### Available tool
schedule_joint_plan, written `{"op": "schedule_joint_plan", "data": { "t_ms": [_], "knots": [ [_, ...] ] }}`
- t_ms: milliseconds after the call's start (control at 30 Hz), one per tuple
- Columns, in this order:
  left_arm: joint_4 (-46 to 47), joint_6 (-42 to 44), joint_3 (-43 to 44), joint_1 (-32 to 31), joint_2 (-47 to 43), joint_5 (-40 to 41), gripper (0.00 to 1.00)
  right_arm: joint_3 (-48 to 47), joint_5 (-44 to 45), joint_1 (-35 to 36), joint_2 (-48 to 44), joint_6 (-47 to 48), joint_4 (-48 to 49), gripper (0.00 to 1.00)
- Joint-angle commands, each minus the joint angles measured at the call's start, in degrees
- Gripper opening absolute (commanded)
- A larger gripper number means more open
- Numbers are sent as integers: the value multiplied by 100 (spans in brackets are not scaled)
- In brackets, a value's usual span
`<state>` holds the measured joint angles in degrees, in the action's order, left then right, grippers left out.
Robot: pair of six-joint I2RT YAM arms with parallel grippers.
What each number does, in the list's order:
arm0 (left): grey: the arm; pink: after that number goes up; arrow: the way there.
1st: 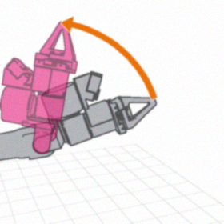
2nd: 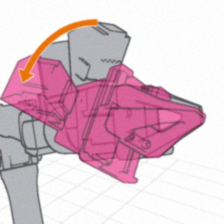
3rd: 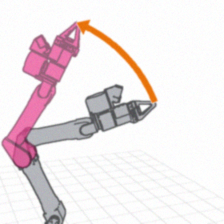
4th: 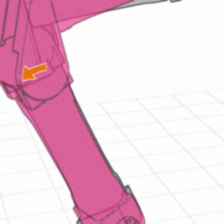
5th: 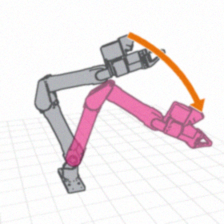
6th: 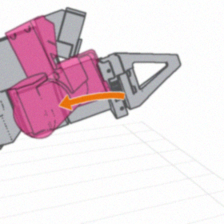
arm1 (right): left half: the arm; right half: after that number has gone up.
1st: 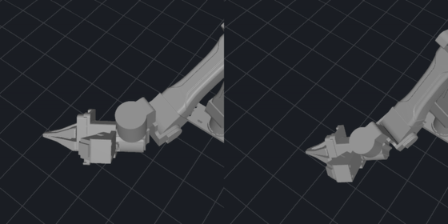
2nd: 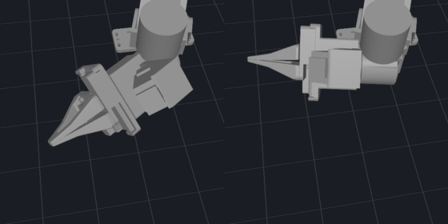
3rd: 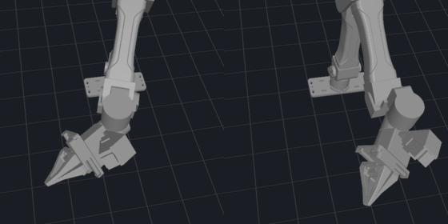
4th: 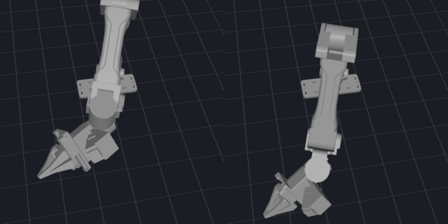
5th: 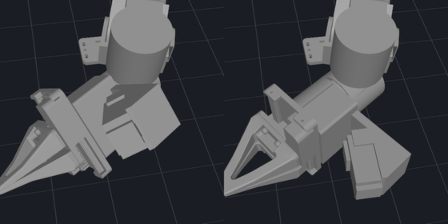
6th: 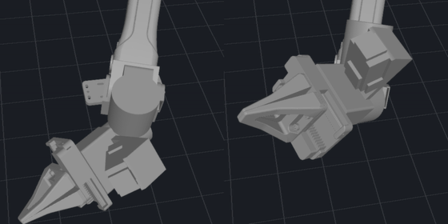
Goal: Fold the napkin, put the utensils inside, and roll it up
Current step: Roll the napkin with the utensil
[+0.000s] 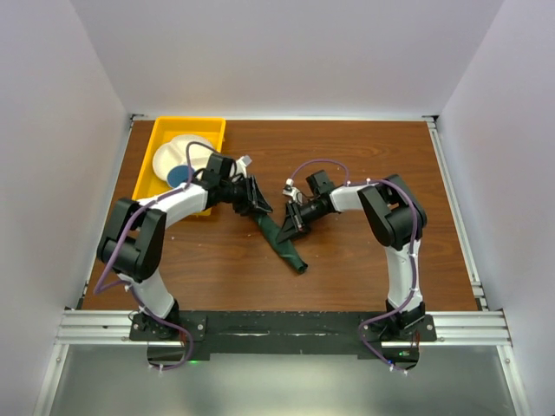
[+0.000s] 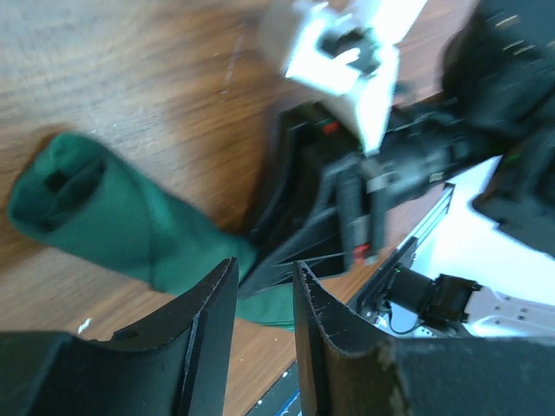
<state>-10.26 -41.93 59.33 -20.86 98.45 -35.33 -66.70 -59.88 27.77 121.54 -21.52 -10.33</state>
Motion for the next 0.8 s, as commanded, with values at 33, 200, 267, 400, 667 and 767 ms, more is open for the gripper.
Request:
{"op": "schedule_joint_plan", "data": {
  "t_ms": [33, 200, 267, 400, 667, 767],
  "knots": [
    [578, 18, -97, -23, 401, 237, 35, -80, -129, -166, 195, 586, -566, 14],
    [788, 98, -62, -23, 683, 395, 34, -45, 63, -175, 55, 684, -690, 20],
    [885, 97, -36, -23, 815, 474, 34, -89, 151, -167, 19, 737, -856, 26],
    [850, 150, 35, -23, 1009, 536, 33, -247, 712, -167, -191, 947, -1408, 40],
    [727, 221, 8, -14, 983, 571, 33, -625, 2846, 0, -1210, 1510, -3034, 64],
    [701, 221, 52, -14, 965, 571, 33, -485, 3454, 176, -1623, 1580, -3273, 64]
  ]
}}
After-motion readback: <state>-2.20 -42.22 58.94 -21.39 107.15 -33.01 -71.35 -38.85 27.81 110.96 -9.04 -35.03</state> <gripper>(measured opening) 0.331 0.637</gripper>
